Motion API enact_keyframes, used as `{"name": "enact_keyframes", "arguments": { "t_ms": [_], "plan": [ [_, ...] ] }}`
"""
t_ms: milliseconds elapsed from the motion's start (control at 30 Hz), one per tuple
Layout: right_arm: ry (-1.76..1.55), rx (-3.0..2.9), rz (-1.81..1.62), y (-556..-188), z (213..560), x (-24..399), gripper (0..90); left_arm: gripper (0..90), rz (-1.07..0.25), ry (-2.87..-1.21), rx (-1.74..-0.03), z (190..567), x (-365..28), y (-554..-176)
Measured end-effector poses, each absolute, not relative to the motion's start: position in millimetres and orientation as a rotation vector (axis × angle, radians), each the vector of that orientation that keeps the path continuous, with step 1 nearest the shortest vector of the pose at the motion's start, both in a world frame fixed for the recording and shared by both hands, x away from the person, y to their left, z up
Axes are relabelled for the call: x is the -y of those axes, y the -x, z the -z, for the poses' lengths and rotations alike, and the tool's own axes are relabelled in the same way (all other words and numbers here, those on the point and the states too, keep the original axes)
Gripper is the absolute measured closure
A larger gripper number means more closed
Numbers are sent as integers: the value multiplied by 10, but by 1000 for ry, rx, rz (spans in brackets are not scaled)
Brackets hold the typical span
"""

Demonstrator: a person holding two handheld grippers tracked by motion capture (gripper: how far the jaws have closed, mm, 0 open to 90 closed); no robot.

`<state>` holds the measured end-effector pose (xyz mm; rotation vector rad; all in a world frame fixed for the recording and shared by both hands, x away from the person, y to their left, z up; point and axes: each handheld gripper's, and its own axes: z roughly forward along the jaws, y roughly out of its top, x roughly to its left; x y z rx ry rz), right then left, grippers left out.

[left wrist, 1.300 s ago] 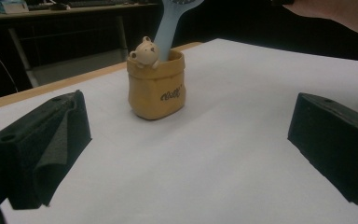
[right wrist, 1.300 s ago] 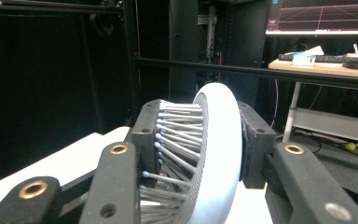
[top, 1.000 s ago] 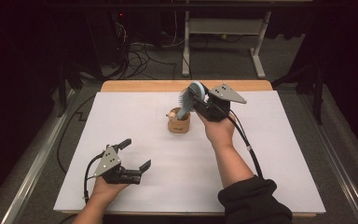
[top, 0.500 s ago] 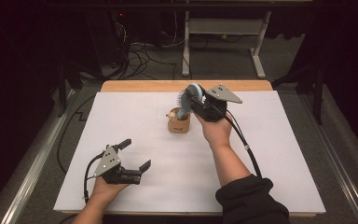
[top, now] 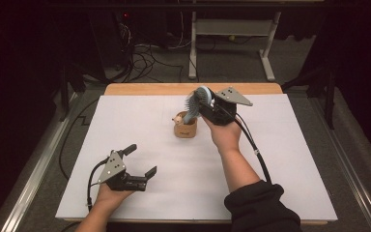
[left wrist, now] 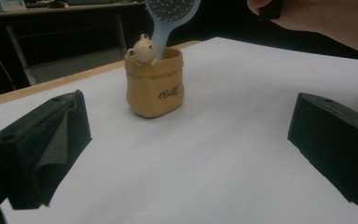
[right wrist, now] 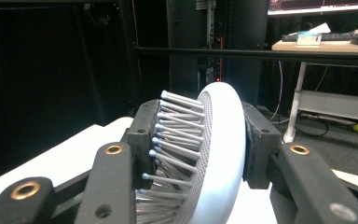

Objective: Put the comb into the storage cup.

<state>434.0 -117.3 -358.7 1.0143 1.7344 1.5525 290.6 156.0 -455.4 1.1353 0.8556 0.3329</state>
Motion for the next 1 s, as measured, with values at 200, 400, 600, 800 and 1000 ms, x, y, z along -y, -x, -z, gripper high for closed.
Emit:
{"name": "enact_keyframes", "arguments": {
  "t_ms": [200,400,600,800,1000],
  "plan": [
    [-1047,-1716,-1557,-4327,3625,1248,547,3,-334,-1136,-858,4558,-1554,-2907],
    [-1096,-1707,-1549,-4339,3652,1333,516,3,-335,-1145,-856,4565,-1546,-2907],
    [-1106,-1711,-1523,-4341,3662,1347,461,3,-336,-1146,-856,4565,-1547,-2904],
    [-1124,-1709,-1502,-4343,3666,1351,433,3,-335,-1147,-854,4565,-1547,-2904],
    [-1145,-1704,-1488,-4354,3680,1370,414,3,-334,-1150,-852,4564,-1547,-2902]
  ]
}}
